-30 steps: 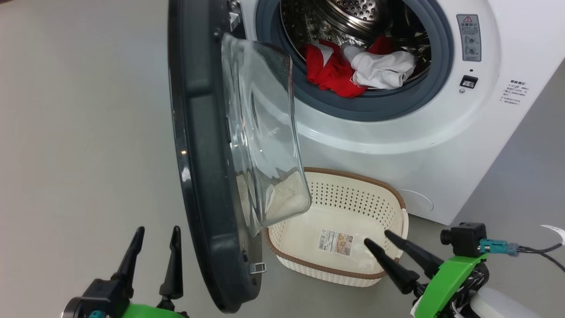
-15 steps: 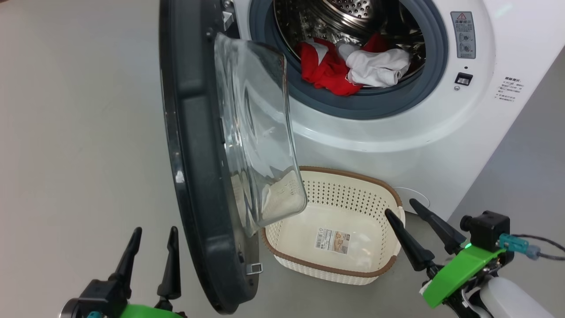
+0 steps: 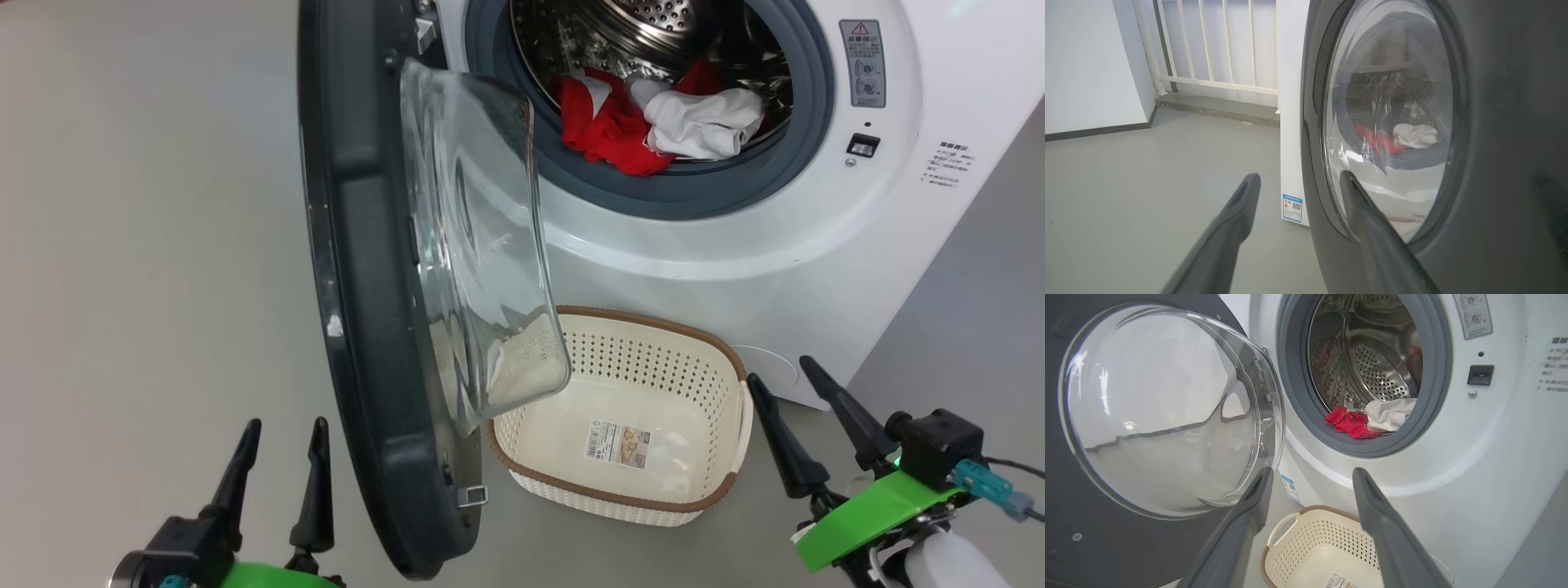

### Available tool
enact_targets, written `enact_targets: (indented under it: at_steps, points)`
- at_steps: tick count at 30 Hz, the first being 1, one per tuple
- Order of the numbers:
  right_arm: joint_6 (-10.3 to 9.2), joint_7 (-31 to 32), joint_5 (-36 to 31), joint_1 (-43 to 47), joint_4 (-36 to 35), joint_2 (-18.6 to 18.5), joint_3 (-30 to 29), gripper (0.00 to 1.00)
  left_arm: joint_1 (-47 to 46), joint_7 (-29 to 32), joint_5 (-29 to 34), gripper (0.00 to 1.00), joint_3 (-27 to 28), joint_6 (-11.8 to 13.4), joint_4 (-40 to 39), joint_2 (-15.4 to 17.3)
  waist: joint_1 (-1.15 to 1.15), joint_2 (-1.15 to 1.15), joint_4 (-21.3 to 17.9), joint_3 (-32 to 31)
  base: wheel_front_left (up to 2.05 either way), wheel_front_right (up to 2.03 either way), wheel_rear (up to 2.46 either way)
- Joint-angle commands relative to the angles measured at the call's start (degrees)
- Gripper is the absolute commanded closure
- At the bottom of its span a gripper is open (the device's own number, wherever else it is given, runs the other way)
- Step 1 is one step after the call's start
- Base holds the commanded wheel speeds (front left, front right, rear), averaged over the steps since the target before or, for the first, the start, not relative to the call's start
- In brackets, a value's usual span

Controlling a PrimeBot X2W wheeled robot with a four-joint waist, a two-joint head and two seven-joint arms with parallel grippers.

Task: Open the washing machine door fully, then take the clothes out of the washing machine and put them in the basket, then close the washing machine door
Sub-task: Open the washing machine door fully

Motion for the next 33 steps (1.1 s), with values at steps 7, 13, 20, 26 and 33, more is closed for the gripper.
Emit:
enact_targets:
  at_steps: [7, 13, 20, 26, 33]
  points:
    - [0.09, -0.7, -3.6, 1.6, -2.5, 2.3, -1.8, 0.0, -0.3, -0.5, -0.1, 0.0, 2.1, 0.4, -2.0, 0.9, 0.0, 0.0, -0.1, 0.1, 0.0, 0.0, 0.0]
    - [0.09, -0.7, -5.1, 3.2, -1.3, 3.5, -4.1, 0.0, -0.5, -0.5, -0.3, 0.0, 2.0, 0.6, -2.0, 0.9, 0.0, 0.0, -0.1, 0.3, 0.0, 0.0, 0.0]
    - [0.09, -0.7, -7.3, 4.4, 0.2, 4.1, -5.4, 0.0, -0.5, -0.5, -0.6, 0.0, 1.7, 0.8, -1.9, 0.9, 0.0, 0.0, 0.0, 0.3, 0.0, 0.0, 0.0]
    - [0.09, -0.7, -7.9, 4.6, 0.7, 4.5, -6.1, 0.0, -0.6, -0.5, -0.6, 0.0, 1.7, 0.8, -1.8, 0.9, 0.0, 0.0, 0.1, 0.2, 0.0, 0.0, 0.0]
    - [0.09, -0.7, -8.9, 4.4, 0.2, 4.4, -6.5, 0.0, -1.7, -0.5, -2.4, 0.85, 3.6, 1.5, -4.2, 0.9, 0.0, 0.0, 0.3, -0.1, 0.0, 0.0, 0.0]
